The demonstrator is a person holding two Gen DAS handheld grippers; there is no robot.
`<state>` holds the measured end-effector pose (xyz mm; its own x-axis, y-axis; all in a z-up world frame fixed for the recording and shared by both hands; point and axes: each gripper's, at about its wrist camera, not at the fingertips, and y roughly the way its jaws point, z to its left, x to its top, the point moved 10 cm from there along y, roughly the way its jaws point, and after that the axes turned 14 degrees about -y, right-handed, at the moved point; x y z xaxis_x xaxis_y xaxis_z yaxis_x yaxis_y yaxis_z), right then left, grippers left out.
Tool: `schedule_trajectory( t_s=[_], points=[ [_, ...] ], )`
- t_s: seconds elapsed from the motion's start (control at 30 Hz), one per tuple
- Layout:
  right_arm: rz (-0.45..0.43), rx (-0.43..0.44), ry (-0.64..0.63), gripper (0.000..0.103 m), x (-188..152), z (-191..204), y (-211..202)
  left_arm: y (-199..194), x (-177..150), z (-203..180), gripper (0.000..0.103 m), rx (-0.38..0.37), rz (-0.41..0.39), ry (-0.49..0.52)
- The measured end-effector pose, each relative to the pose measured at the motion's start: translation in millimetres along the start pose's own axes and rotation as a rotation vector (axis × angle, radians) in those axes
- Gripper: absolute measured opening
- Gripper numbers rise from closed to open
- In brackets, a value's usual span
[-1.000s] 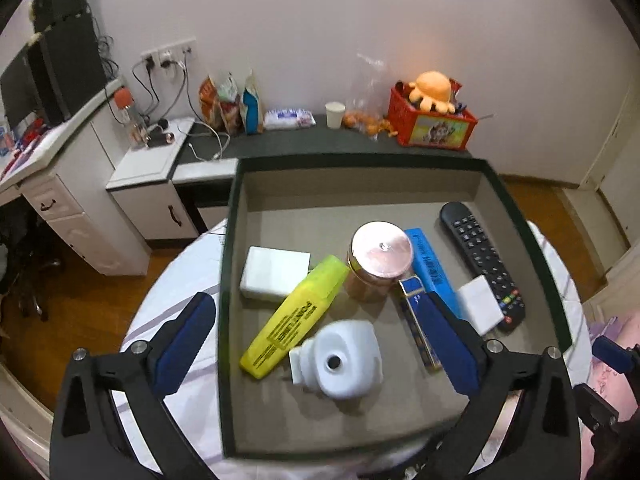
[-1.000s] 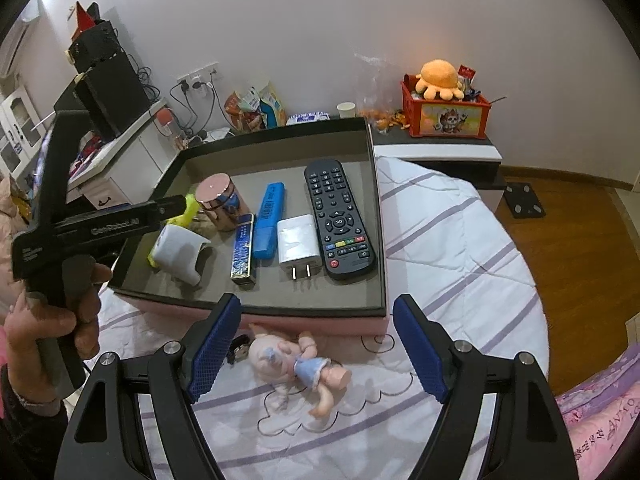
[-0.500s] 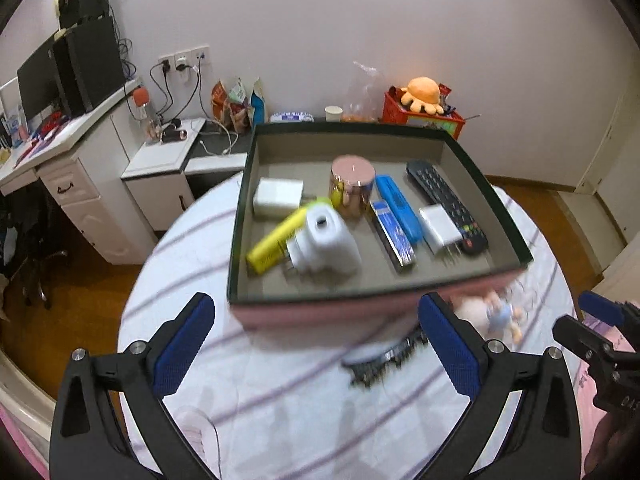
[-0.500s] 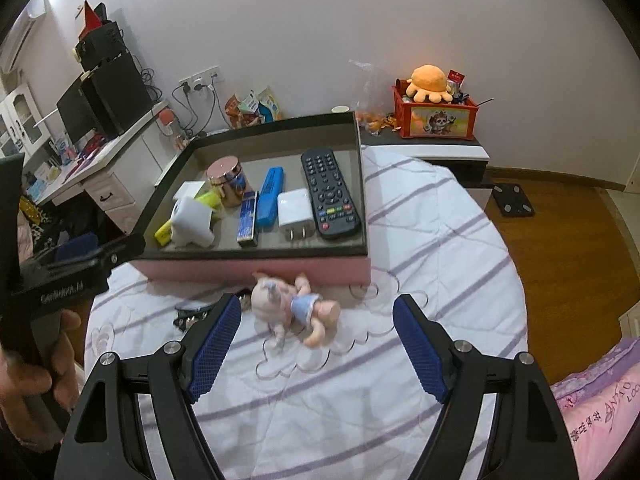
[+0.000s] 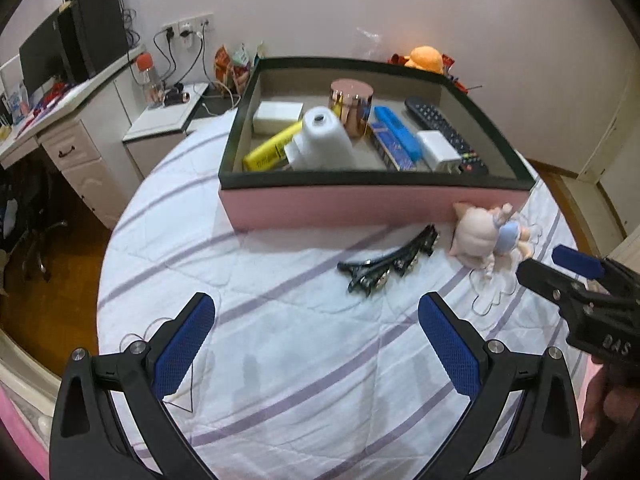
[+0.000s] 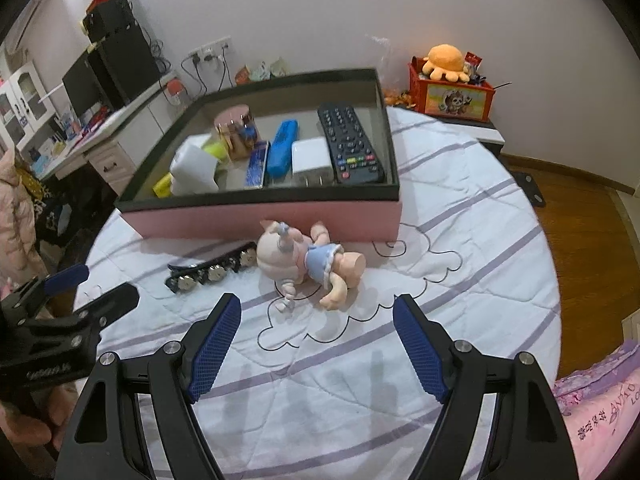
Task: Organize rigid objects
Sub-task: 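Move the right tool over the small doll figure, then grasp the doll figure with the right gripper and lift it, then carry the doll into the pink box and open the right gripper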
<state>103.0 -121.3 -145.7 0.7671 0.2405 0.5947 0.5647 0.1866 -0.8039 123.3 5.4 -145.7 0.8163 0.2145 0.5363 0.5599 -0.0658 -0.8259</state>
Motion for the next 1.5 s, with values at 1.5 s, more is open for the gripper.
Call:
schedule_trajectory(
  t_s=[1.5],
  points=[
    [-0.018,0.071,-0.123,0.074,43,21,-1,-4,63,-11,0.103,-0.016,-0.050,-0.003]
  ],
)
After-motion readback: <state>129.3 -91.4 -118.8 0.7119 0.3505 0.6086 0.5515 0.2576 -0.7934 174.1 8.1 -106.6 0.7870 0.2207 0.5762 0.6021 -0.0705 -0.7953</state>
